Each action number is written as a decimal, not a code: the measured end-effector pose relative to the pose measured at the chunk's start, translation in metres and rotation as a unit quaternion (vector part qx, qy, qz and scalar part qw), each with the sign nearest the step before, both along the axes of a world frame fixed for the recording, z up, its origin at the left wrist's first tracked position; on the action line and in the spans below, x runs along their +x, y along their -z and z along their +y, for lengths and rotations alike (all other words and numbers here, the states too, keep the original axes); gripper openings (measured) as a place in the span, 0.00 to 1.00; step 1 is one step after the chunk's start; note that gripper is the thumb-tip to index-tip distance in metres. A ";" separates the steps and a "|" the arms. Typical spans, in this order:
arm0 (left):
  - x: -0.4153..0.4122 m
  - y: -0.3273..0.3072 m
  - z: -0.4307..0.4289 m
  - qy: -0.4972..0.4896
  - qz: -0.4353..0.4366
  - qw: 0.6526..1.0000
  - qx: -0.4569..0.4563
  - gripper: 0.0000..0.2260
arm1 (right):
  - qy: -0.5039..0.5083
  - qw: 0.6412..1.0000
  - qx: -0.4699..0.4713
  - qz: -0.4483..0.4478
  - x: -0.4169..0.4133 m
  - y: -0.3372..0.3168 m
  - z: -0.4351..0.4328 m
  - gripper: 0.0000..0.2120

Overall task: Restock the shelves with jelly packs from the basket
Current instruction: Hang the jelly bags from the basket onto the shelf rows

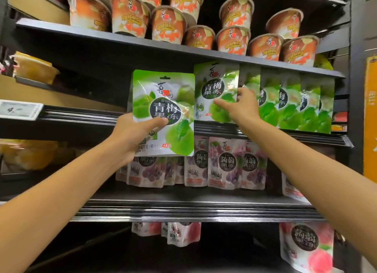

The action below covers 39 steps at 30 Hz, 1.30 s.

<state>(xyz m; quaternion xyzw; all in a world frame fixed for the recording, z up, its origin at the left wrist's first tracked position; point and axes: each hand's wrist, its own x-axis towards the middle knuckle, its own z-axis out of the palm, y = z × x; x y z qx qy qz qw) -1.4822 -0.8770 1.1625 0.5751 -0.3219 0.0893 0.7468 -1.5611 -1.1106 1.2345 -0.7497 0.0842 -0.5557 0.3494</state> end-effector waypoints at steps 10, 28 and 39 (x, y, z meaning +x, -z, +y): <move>-0.005 -0.033 -0.011 -0.021 -0.016 0.999 0.033 0.11 | 0.252 0.958 -0.129 0.036 -0.011 0.018 -0.004 0.34; 0.006 -0.074 -0.041 -0.006 0.016 0.997 0.075 0.38 | -0.161 0.982 0.061 0.076 -0.014 -0.012 0.044 0.20; -0.013 -0.045 -0.045 -0.280 -0.439 0.823 0.227 0.18 | -0.095 0.980 0.175 0.002 0.026 -0.033 0.049 0.21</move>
